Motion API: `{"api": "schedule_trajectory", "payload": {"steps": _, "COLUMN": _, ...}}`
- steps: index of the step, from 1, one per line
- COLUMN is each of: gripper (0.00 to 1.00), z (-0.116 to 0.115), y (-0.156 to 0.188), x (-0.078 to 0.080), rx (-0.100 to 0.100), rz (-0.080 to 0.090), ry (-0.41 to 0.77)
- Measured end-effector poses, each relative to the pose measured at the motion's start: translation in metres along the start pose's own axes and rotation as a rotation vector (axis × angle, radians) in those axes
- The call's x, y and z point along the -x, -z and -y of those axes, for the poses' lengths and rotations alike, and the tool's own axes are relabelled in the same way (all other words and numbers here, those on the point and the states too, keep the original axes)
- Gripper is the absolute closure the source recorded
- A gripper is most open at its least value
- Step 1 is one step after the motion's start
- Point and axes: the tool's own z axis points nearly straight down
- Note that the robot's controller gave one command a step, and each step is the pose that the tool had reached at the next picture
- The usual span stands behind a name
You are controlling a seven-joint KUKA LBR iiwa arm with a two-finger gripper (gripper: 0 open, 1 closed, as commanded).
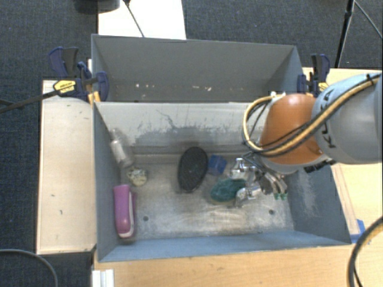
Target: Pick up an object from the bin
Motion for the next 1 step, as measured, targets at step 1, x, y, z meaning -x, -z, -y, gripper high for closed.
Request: {"api": "schedule_trajectory", "payload": {"steps": 1, "gripper": 1.00, "z": 0.0295, "y": 0.2313, "x": -0.0064, "rx": 0.001, "rz": 0.002, "ry": -0.015}}
